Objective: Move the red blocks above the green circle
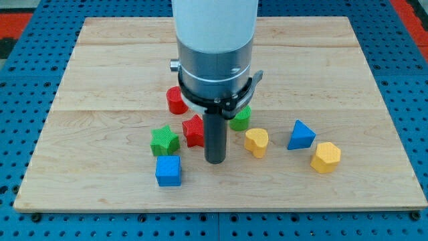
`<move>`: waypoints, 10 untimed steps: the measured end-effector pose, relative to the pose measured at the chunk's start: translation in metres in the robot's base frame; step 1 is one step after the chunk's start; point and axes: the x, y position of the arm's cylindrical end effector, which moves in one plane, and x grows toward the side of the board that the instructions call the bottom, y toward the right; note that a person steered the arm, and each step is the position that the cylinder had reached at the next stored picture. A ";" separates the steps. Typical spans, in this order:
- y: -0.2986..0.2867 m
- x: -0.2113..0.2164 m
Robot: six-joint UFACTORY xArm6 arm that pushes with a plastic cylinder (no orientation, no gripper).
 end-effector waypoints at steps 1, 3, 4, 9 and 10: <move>-0.029 -0.050; -0.053 -0.138; -0.072 -0.135; -0.123 -0.188; -0.133 -0.176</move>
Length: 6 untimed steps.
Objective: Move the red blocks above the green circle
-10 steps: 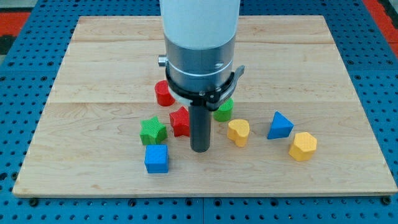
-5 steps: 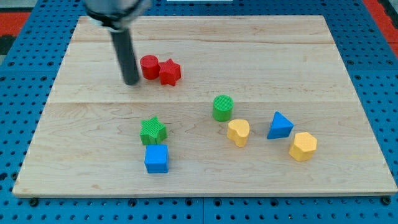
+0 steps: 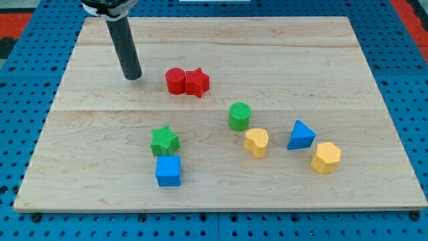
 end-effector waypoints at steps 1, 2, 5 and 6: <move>0.053 0.019; 0.106 0.021; 0.107 0.018; 0.109 0.018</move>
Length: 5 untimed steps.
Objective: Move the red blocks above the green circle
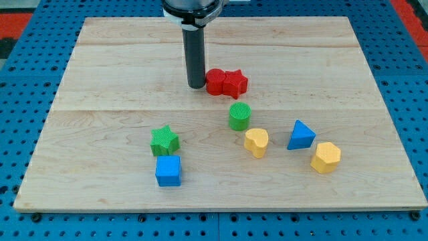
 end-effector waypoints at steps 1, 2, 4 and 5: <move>0.007 0.000; 0.013 0.000; 0.020 0.047; 0.020 0.073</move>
